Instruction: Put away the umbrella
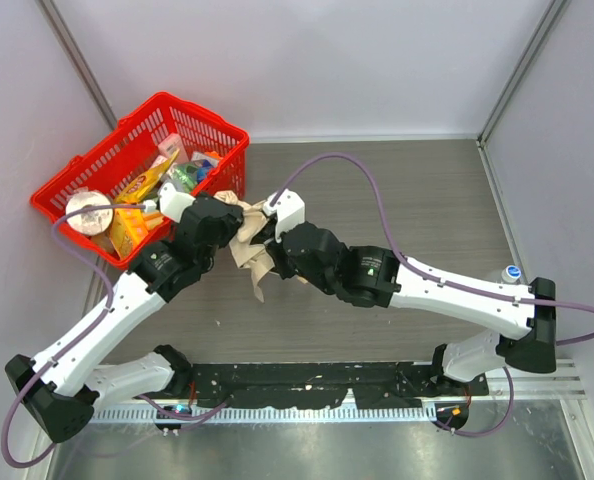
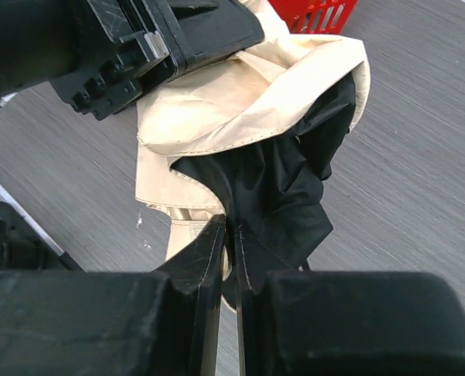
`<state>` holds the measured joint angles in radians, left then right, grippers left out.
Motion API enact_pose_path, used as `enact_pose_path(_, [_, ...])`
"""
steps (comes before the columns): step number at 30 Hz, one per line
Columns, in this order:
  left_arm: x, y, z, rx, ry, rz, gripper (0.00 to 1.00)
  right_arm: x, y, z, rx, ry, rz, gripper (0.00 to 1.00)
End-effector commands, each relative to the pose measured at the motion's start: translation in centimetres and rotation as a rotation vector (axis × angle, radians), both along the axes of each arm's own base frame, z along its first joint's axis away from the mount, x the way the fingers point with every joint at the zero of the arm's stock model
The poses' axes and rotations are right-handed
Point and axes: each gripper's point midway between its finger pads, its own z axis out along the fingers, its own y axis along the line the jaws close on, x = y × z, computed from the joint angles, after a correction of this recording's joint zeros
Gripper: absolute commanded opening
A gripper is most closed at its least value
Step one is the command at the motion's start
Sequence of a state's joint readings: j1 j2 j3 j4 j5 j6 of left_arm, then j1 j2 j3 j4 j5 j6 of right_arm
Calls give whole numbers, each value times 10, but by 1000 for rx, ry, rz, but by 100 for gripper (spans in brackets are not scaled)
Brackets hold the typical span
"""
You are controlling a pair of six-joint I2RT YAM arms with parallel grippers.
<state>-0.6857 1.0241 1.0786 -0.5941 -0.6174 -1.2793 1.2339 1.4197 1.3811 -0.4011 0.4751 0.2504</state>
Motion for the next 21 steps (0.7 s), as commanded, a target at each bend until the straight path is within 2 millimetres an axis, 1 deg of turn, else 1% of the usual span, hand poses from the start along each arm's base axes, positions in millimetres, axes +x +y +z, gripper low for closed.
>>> enact_pose_path(1, [7,-1,43,-128,-136,31,0,-7,-4,24,102,17,8,13])
enact_pose_path(2, [6,-2,43,-136,-130,29,0,-6,-4,24,106,16,8,11])
enact_pose_path(3, [6,-2,44,-143,-131,25,0,-6,-4,23,104,16,10,4])
enact_pose_path(4, [5,-4,44,-147,-130,20,0,-7,-4,24,115,22,10,1])
enact_pose_path(8, [4,-3,40,-155,-131,21,0,-11,-2,22,139,56,28,1])
enact_pose_path(10, [3,-2,41,-162,-140,20,0,-13,-1,27,176,75,38,1])
enact_pose_path(11, [3,-2,40,-161,-144,20,0,-22,5,34,232,110,85,1])
enact_pose_path(12, [3,-1,41,-167,-150,22,0,-21,6,40,284,140,107,1])
enact_pose_path(13, [3,-1,40,-174,-153,25,0,-33,15,57,416,203,184,1])
enact_pose_path(14, [2,-1,39,-182,-155,27,0,-26,12,63,499,249,201,1])
enact_pose_path(15, [2,-1,39,-200,-160,29,0,-34,15,84,658,300,298,1])
enact_pose_path(16, [1,-1,39,-217,-162,31,0,-35,11,95,731,323,315,1])
enact_pose_path(17, [0,-2,40,-238,-166,32,0,-36,12,99,794,349,335,1])
enact_pose_path(18, [0,-2,44,-260,-174,33,0,-35,12,98,797,353,332,1])
enact_pose_path(21, [-1,-4,52,-328,-195,38,0,-29,13,83,770,360,302,1])
